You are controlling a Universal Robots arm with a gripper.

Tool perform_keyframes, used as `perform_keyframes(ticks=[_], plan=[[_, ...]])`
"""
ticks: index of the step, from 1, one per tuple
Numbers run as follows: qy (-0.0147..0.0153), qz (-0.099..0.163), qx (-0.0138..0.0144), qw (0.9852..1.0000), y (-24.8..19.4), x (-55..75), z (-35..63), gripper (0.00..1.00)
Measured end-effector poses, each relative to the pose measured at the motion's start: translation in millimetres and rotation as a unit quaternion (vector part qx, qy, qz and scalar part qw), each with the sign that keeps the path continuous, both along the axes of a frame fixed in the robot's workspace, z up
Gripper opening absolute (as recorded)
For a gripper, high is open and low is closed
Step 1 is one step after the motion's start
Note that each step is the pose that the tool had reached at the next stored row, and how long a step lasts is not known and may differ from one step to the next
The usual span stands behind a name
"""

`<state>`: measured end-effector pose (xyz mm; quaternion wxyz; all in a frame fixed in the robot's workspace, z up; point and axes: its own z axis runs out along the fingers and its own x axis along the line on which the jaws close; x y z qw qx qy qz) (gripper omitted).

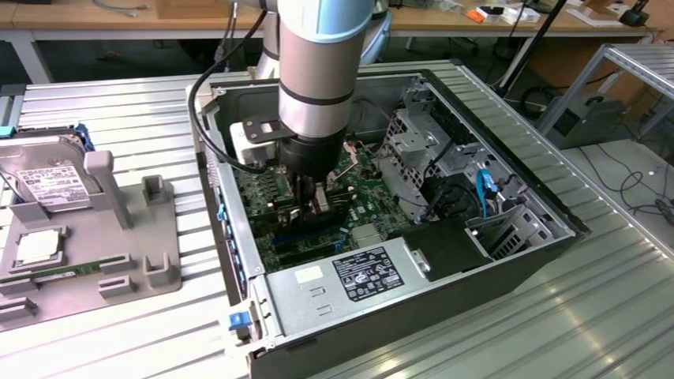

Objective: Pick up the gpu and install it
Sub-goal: 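Insert the gpu into the slot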

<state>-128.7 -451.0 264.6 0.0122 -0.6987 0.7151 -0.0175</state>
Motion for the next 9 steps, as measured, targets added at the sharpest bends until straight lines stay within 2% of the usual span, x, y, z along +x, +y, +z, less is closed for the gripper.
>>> perform_keyframes(ticks=[2,3,5,6,7,9], plan=[[0.0,0.0,0.0,1.0,1.8,-0.1,11.7,0.4],[-0.0001,0.0,-0.0002,1.0,3.0,-0.1,20.6,0.4],[-0.0002,0.0,-0.0029,1.0,11.7,0.0,37.0,0.39],[-0.0001,0.0,-0.004,1.0,16.4,-0.1,43.5,0.26],[-0.0002,0.0,-0.0044,1.0,18.3,-0.1,45.7,0.26],[-0.0001,0.0,-0.0054,1.0,21.4,0.0,52.6,0.14]])
